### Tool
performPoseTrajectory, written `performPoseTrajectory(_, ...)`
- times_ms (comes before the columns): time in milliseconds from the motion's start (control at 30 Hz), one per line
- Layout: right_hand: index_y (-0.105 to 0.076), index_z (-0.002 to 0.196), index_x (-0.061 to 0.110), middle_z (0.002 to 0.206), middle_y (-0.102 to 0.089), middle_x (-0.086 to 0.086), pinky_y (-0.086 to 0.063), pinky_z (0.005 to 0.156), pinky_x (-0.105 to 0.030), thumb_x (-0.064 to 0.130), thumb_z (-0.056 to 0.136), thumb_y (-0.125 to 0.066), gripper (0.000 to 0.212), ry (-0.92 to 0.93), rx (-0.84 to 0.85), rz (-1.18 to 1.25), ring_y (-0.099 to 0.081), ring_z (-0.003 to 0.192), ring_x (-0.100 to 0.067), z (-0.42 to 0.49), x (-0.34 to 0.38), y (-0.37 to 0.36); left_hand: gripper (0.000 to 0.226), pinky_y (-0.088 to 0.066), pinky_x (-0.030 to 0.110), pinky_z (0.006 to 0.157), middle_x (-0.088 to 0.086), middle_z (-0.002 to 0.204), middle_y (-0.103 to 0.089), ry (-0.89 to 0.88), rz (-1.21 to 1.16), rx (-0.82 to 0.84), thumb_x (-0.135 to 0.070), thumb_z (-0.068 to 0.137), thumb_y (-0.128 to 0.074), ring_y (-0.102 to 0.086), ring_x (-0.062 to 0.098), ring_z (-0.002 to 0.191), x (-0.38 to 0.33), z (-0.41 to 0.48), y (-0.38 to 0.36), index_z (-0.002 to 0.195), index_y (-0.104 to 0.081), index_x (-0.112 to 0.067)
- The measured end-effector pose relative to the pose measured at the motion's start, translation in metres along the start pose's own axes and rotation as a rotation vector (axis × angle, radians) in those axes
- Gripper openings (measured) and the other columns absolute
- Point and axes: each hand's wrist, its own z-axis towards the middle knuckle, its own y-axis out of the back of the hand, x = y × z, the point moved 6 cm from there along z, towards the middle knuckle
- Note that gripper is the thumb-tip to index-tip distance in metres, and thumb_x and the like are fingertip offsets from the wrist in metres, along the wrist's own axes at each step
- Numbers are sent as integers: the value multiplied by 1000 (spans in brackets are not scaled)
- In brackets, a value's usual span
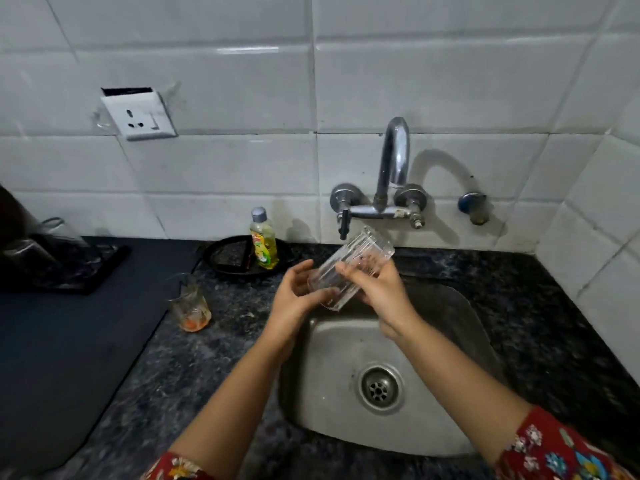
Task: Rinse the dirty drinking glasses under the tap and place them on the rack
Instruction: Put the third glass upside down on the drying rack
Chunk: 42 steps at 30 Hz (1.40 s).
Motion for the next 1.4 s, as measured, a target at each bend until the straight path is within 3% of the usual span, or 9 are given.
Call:
performPoseTrajectory(100,-59,98,23,81,-69,10,-51,61,-24,15,84,-67,18,-138,70,248,-66,77,-5,14,-2,-66,41,-51,23,80,6,114,-65,-67,-94,-130,-5,89,-60,-63,15,99,-36,3,65,129,-52,-9)
performPoseTrajectory(267,-65,87,26,82,-70,9,-51,76,-33,25,79,-73,12,-282,129,359,-64,87,-11,36,-8,-197,16,-43,34,91,3,114,-67,-102,-93,-357,-18,91,-61,-61,17,103,-72,18,201,107,-61,-22)
performPoseTrajectory(533,-64,91,25,89,-68,7,-51,83,-34,25,78,-74,17,-321,219,293,-62,91,-13,54,-35,-396,23,-43,21,74,0,107,-65,-70,-9,-571,-17,92,-60,-60,11,95,-77,28,422,115,-60,-17)
performPoseTrajectory(733,-61,86,23,81,-68,8,-52,67,-24,15,81,-72,15,-254,279,134,-64,75,-4,72,-67,-507,24,-41,19,74,5,115,-64,6,5,-712,-17,93,-59,-59,13,98,-51,24,547,118,-58,-14)
performPoseTrajectory(867,-60,84,20,86,-68,3,-55,74,-28,8,75,-76,22,-161,212,29,-67,84,-14,100,-95,-548,27,-38,24,84,3,115,-63,51,3,-719,-18,94,-57,-58,13,103,-35,30,591,121,-57,-12)
performPoseTrajectory(933,-56,94,15,91,-65,4,-52,83,-31,8,72,-79,33,-116,144,-37,-63,88,-15,117,-107,-557,26,-38,24,86,0,113,-62,62,-7,-714,-17,95,-56,-57,13,104,-28,37,601,121,-57,-12)
performPoseTrajectory(1067,-51,114,7,106,-66,-6,-48,82,-29,14,63,-85,62,-59,14,-197,-63,97,-22,161,-126,-568,22,-40,23,86,-3,108,-62,77,-19,-693,-17,94,-58,-59,13,103,-9,59,613,116,-58,-16)
performPoseTrajectory(1233,-52,114,9,108,-66,-7,-48,85,-29,15,63,-85,60,5,-61,-289,-62,95,-21,206,-135,-576,14,-46,30,95,2,105,-65,78,-57,-680,-13,92,-60,-60,16,101,7,88,613,105,-60,-17)
performPoseTrajectory(1400,-51,117,10,112,-66,-9,-51,91,-39,21,62,-86,67,29,-5,-467,-63,102,-27,222,-151,-592,14,-44,26,91,-1,99,-63,89,-81,-644,-12,92,-60,-59,15,97,15,109,603,105,-60,-17)
